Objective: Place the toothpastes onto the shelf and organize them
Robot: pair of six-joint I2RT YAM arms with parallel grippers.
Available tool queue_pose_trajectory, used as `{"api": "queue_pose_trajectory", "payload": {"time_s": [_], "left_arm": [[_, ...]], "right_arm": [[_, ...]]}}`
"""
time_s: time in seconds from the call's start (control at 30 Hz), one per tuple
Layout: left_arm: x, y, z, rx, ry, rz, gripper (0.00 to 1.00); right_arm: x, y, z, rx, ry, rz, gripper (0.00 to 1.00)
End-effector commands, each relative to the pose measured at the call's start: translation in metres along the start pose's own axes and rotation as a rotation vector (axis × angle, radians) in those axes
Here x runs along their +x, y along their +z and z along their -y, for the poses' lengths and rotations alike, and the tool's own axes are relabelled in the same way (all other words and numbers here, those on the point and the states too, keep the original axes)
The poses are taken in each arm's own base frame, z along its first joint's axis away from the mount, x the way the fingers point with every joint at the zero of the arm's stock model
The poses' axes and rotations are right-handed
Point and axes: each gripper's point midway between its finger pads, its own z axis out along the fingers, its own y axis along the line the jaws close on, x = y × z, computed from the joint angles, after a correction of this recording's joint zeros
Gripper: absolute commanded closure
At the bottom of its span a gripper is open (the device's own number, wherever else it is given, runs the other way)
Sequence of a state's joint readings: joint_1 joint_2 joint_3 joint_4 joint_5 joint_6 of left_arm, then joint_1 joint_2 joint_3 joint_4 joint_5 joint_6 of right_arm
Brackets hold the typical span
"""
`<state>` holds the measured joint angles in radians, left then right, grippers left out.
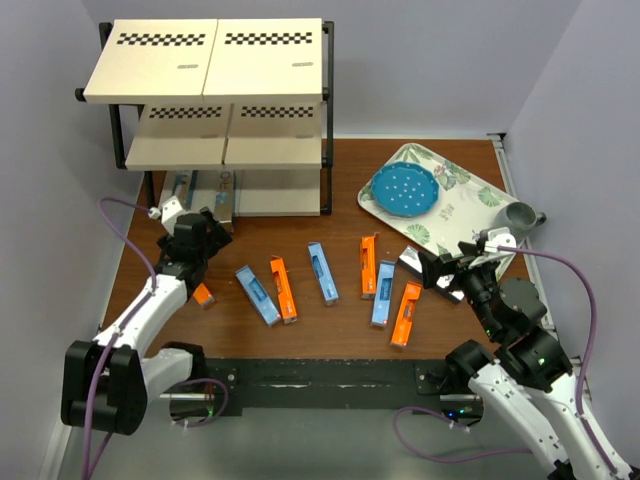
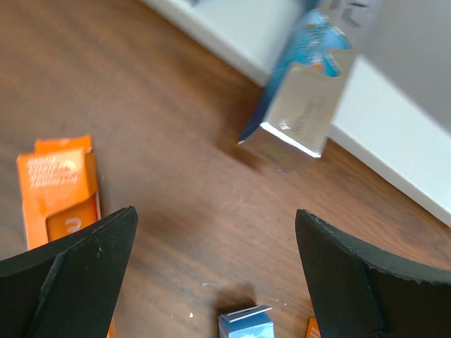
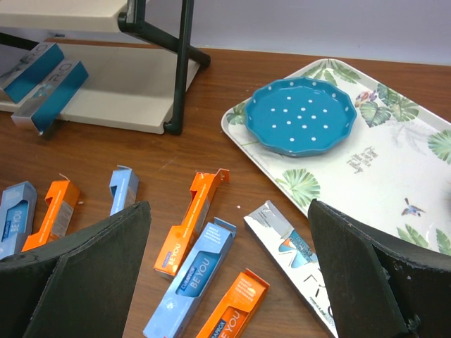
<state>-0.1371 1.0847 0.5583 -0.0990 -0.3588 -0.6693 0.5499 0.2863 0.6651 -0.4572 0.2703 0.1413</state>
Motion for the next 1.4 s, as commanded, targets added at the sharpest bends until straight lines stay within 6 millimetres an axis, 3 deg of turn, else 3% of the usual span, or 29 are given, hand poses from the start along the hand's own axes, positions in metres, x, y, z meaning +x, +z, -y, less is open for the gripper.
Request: {"api": "queue_pose_trajectory", "payload": {"time_s": [0.0, 0.27, 0.6, 0.83, 1.37], "left_arm": [[0.004, 0.003, -0.023, -0.123, -0.165, 0.020, 0.00], [0.017, 0.029, -0.028, -0.235, -0.162, -0.085, 0.00], [0.000, 0.052, -0.022, -0.234, -0.197, -0.056, 0.00], [0.000, 0.071, -0.016, -0.230, -0.214, -0.084, 0.00], [-0.022, 0.097, 0.006, -0.160, -0.280, -0.056, 0.00]], "right_arm": [[-0.011, -0.003, -0.003, -0.015, 0.006, 0.035, 0.01], [-0.010, -0.003, -0.001, -0.009, 0.003, 0.035, 0.02], [-0.011, -0.003, 0.003, 0.014, 0.001, 0.039, 0.01], [-0.009, -0.001, 0.005, 0.029, -0.002, 0.030, 0.01], [-0.006, 0.001, 0.009, 0.053, -0.009, 0.015, 0.01]]}}
